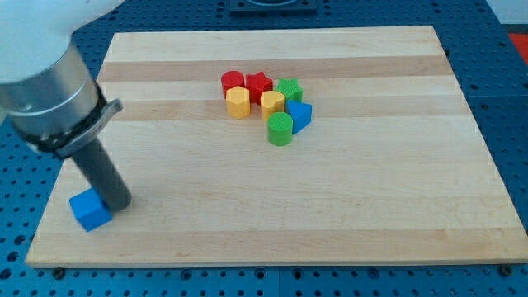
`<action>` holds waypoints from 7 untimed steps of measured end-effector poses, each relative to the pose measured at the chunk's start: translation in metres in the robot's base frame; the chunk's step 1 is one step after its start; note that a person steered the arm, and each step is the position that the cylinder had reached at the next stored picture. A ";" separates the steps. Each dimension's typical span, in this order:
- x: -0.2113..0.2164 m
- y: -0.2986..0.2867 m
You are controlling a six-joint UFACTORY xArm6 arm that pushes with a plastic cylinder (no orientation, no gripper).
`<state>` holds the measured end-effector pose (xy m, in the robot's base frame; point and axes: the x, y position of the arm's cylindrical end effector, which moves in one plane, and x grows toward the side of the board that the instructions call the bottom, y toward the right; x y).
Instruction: Keep the green circle and blue triangle together below the group of blocks
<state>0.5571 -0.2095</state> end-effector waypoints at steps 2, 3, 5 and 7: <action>0.007 -0.008; -0.001 0.051; -0.053 0.252; -0.163 0.382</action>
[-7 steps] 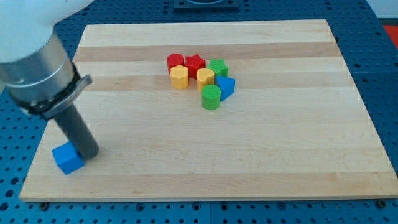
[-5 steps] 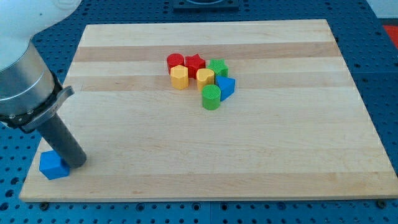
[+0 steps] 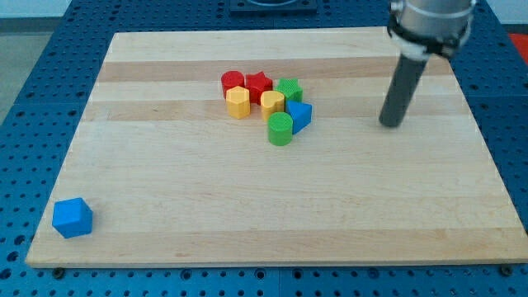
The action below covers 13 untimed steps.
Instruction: Keep the green circle and blue triangle together below the group of blocks
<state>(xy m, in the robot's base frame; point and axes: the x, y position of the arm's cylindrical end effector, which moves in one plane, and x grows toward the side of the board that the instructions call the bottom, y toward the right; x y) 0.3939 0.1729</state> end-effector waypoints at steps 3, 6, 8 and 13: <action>-0.008 -0.116; 0.090 -0.157; 0.092 -0.150; 0.132 -0.145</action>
<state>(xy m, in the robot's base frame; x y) 0.5260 0.0276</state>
